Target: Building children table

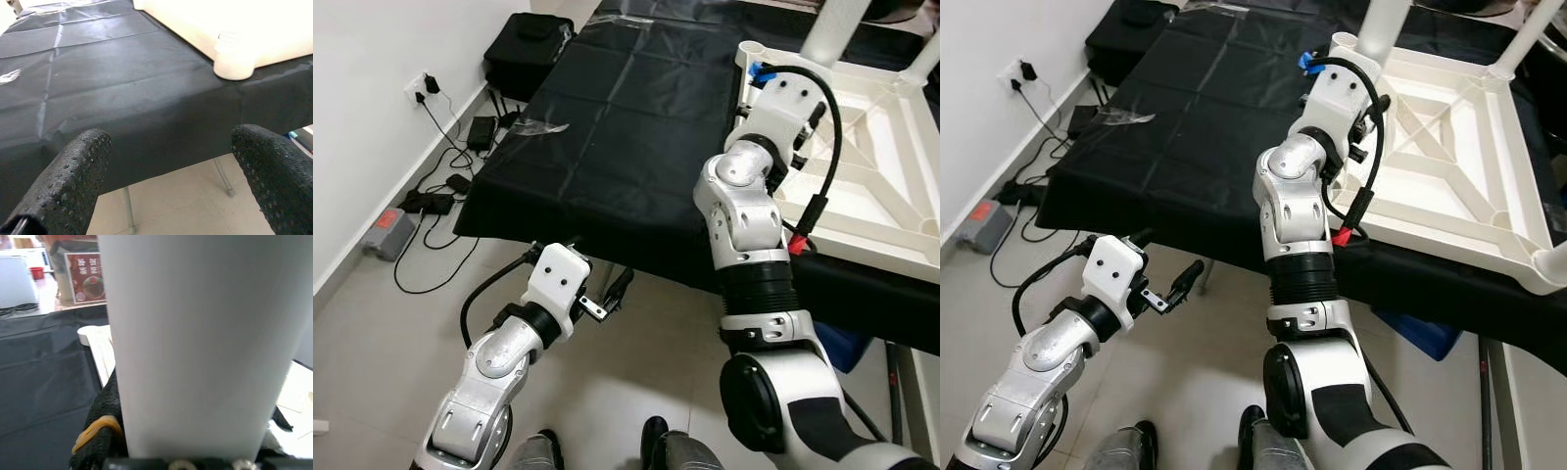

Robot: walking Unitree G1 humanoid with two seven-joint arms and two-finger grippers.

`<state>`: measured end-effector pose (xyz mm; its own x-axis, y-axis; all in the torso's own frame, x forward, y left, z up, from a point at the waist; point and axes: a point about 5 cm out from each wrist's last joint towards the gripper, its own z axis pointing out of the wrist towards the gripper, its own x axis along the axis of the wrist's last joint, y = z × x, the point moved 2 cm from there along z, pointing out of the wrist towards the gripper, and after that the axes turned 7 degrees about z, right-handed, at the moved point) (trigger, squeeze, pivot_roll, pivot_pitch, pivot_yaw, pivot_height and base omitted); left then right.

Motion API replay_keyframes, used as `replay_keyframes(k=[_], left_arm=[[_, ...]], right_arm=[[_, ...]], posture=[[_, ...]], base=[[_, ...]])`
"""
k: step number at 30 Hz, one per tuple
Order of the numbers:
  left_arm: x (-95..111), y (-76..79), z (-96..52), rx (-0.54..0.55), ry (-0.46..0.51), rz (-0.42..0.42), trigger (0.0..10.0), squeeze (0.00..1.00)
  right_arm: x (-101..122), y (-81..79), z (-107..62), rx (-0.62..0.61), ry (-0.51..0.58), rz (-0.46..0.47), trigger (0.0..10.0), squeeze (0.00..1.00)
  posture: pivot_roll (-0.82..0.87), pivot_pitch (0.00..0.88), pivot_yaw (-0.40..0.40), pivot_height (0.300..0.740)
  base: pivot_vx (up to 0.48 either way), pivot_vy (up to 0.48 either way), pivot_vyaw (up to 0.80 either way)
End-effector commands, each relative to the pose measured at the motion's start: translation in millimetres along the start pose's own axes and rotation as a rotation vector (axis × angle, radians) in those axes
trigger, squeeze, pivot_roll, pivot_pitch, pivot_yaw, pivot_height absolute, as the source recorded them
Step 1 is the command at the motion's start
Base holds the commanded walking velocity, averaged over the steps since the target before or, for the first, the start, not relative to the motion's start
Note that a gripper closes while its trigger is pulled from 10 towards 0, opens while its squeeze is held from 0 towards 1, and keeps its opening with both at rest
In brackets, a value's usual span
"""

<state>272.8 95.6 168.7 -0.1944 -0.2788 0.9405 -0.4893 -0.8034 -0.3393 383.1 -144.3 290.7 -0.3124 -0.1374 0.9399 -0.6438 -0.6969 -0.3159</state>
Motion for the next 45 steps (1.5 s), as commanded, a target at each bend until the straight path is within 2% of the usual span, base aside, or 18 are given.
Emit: replay_keyframes(k=[1, 3, 5, 11, 17, 18, 19, 20, 21, 35, 37, 43, 45], left_arm=[[-2.5, 0.3, -0.6, -0.004, -0.014, 0.001, 10.0, 0.00], [-2.5, 0.3, -0.6, -0.004, -0.014, 0.001, 10.0, 0.00], [-2.3, -0.1, 0.0, -0.004, -0.013, 0.003, 10.0, 0.00], [-2.2, -1.0, 0.4, -0.003, -0.014, 0.006, 10.0, 0.00], [-2.6, -1.8, -0.1, -0.004, -0.016, 0.008, 10.0, 0.00], [-2.8, -1.9, -0.2, -0.005, -0.016, 0.008, 10.0, 0.00], [-2.8, -1.9, -0.2, -0.005, -0.016, 0.008, 10.0, 0.00], [-3.0, -2.0, -0.2, -0.006, -0.017, 0.008, 10.0, 0.00], [-3.5, -2.1, -0.4, -0.007, -0.018, 0.009, 10.0, 0.00], [-5.0, -2.9, 0.1, -0.009, -0.022, 0.009, 10.0, 0.00], [-5.0, -3.5, 0.2, -0.009, -0.022, 0.012, 10.0, 0.00], [-5.2, -4.6, 0.3, -0.009, -0.022, 0.012, 10.0, 0.00], [-5.2, -4.8, 0.8, -0.009, -0.021, 0.013, 10.0, 0.00]], right_arm=[[-51.0, 30.1, 2.2, -0.136, -0.176, -0.098, 0.0, 0.00], [-51.0, 30.1, 2.2, -0.136, -0.176, -0.098, 0.0, 0.00], [-53.3, 35.4, -2.9, -0.201, -0.183, -0.098, 0.0, 0.00], [-55.1, 39.4, -9.7, -0.274, -0.200, -0.085, 0.0, 0.00], [-52.8, 36.7, -11.3, -0.274, -0.192, -0.077, 0.0, 0.00], [-51.0, 33.7, -11.3, -0.252, -0.184, -0.072, 2.0, 0.00], [-51.0, 33.7, -11.3, -0.252, -0.184, -0.072, 2.0, 0.00], [-48.7, 30.6, -10.8, -0.225, -0.170, -0.067, 9.7, 0.00], [-45.9, 27.8, -9.5, -0.198, -0.157, -0.057, 10.0, 0.00], [-34.5, 19.5, -9.5, -0.096, -0.106, -0.030, 10.0, 0.00], [-21.1, 17.0, -7.4, -0.081, -0.050, -0.012, 10.0, 0.00], [-2.3, 12.5, -3.8, -0.061, 0.016, 0.016, 10.0, 0.00], [20.1, 7.0, -0.5, -0.032, 0.096, 0.044, 10.0, 0.00]], posture=[[0.14, 0.271, -0.085, 0.740], [0.14, 0.271, -0.085, 0.740], [0.15, 0.274, -0.084, 0.740], [0.15, 0.276, -0.081, 0.740], [0.15, 0.279, -0.078, 0.740], [0.15, 0.279, -0.078, 0.740], [0.15, 0.279, -0.078, 0.740], [0.15, 0.278, -0.081, 0.740], [0.15, 0.279, -0.077, 0.740], [0.15, 0.274, -0.072, 0.740], [0.15, 0.274, -0.069, 0.740], [0.15, 0.269, -0.066, 0.740], [0.15, 0.267, -0.065, 0.740]], base=[[0.000, 0.000, 0.00], [0.000, 0.000, 0.00], [0.000, 0.000, 0.00], [0.000, 0.000, 0.00], [0.000, 0.000, 0.00], [0.000, 0.000, 0.00], [0.000, 0.000, 0.00], [0.000, 0.000, 0.00], [0.000, 0.000, 0.00], [0.000, 0.000, 0.00], [0.000, 0.000, 0.00], [0.000, 0.000, 0.00], [0.000, 0.000, 0.00]])
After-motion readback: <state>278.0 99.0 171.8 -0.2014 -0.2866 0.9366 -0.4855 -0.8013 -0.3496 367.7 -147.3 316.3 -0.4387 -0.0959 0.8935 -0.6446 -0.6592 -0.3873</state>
